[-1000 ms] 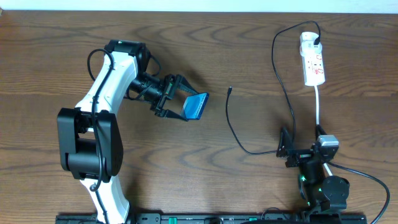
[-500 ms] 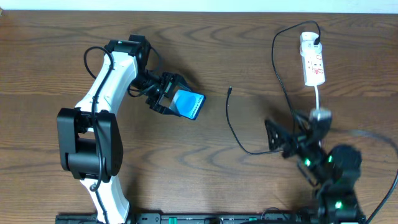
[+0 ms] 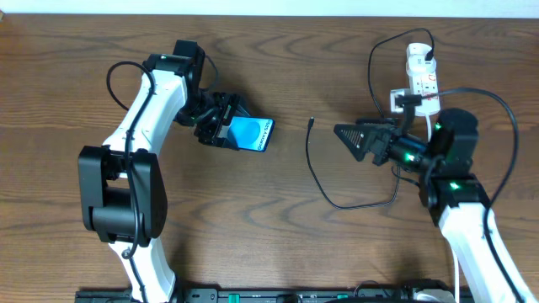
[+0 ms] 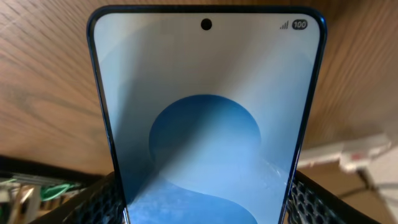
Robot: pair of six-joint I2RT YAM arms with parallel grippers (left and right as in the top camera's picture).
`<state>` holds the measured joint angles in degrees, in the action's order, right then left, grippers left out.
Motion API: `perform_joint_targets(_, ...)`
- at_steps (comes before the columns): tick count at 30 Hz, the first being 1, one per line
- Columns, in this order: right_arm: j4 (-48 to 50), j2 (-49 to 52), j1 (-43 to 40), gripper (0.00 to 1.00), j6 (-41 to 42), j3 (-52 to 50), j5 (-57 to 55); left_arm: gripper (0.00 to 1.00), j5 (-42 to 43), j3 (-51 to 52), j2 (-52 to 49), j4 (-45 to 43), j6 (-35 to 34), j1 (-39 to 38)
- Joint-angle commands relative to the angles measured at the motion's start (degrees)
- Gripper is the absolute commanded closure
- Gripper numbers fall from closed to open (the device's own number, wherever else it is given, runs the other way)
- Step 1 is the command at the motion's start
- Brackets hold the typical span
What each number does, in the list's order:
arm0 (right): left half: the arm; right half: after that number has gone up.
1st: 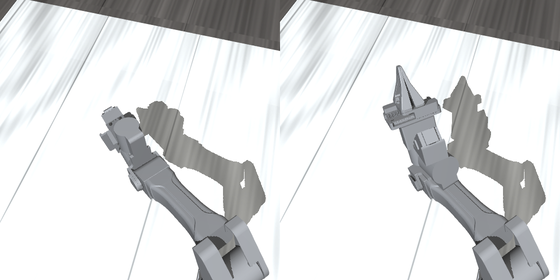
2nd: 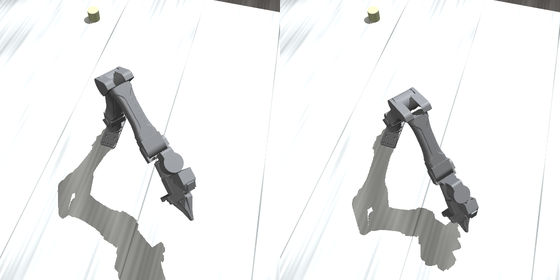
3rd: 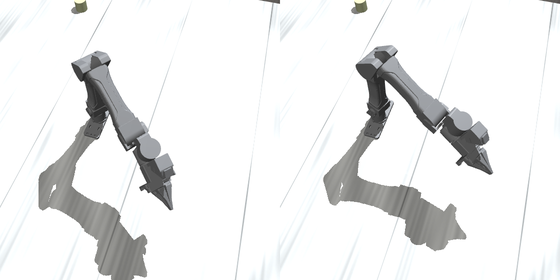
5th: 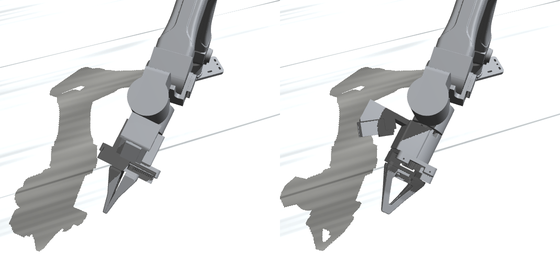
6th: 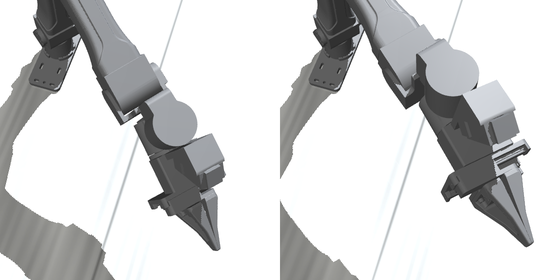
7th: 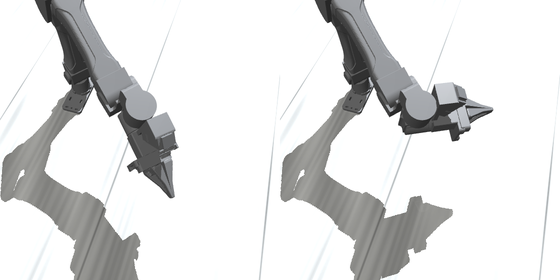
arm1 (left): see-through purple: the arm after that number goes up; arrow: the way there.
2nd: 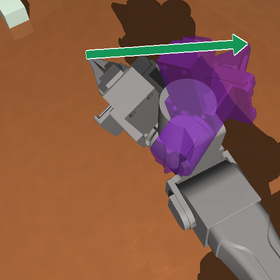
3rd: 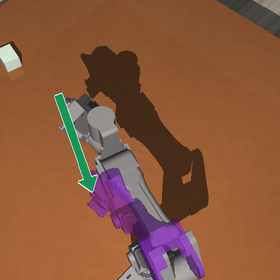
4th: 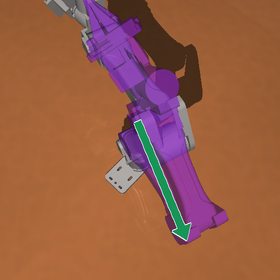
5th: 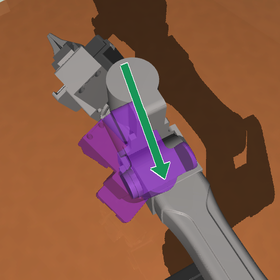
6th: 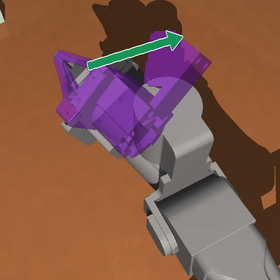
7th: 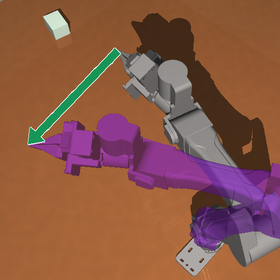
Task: Plug charger to phone and switch on socket
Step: 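Move the right gripper toward the phone's bottom edge, then grasp the phone's bottom edge with the right gripper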
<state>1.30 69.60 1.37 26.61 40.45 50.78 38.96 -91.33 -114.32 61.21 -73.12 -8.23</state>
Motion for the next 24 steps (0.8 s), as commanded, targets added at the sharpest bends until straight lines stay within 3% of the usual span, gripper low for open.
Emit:
perform_joint_targets(1,1.6,4.2,3.0,0.14,5.5,0.9,1.1,0.93,-4.1,-0.9,1.2,-1.2,-6.2,-2.0)
perform_joint_targets(3,2.5,6.4,5.1,0.2,8.6,0.9,-1.7,0.93,-5.9,-0.9,1.2,-2.5,-7.2,-3.7)
perform_joint_targets(10,8.8,12.2,11.9,0.2,16.5,0.9,-7.2,0.93,-11.5,-0.9,1.2,-3.5,-9.1,-8.0)
perform_joint_targets(24,11.5,18.1,20.2,0.32,25.3,0.9,-15.0,0.93,-11.6,-0.9,1.2,-3.3,-12.3,-9.2)
